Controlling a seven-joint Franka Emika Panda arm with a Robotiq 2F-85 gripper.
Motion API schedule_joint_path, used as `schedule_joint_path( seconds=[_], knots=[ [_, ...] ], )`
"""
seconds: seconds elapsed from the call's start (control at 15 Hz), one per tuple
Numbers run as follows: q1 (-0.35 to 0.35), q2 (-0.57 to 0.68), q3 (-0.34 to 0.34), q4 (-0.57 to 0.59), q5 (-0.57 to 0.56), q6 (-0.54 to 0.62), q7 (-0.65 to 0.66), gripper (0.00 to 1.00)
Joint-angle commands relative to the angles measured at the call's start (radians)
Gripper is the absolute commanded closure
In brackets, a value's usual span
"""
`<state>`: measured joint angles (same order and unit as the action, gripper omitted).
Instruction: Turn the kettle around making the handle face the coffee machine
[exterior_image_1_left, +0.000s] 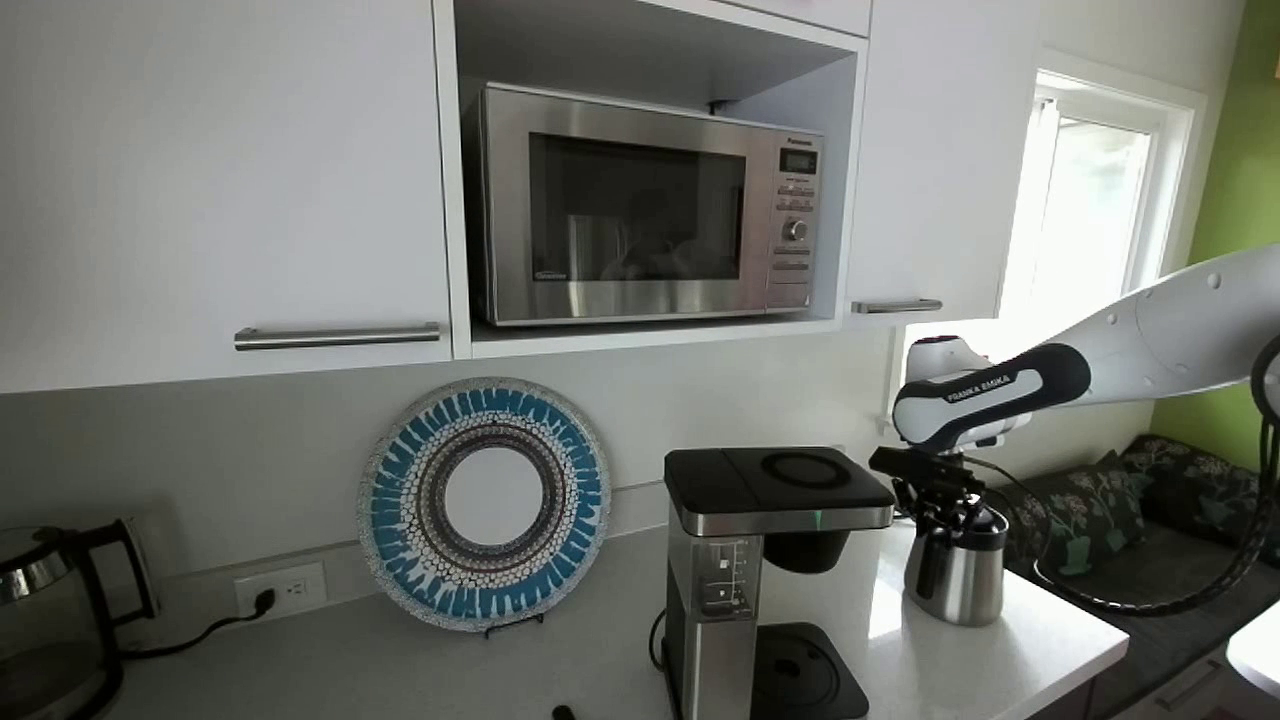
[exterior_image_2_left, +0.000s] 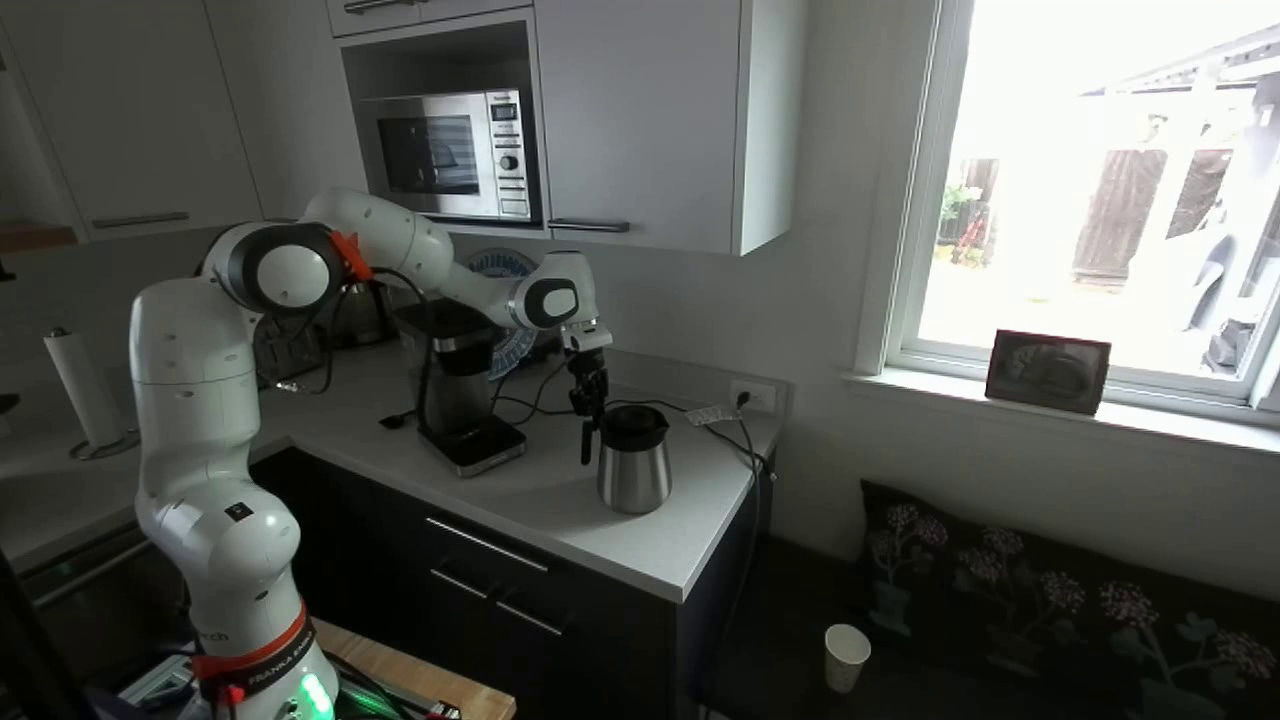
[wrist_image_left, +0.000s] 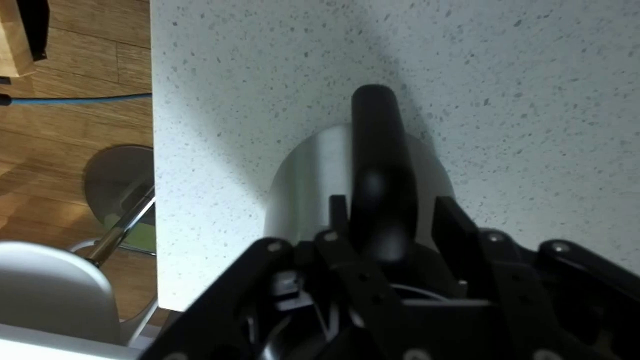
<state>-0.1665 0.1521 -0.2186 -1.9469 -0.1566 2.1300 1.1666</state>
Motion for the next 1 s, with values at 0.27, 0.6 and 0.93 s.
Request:
schedule_joint_path(
  seconds=[0.27, 0.6, 0.93],
  knots=[
    [-0.032, -0.096, -0.004, -0.006, 0.074, 0.003, -0.462, 0.00],
    [-0.048, -0.170, -0.013, -0.005, 0.034, -0.111, -0.764, 0.00],
    [-0.065, -0.226, -0.023, -0.001, 0.013, -0.185, -1.072, 0.00]
  ],
)
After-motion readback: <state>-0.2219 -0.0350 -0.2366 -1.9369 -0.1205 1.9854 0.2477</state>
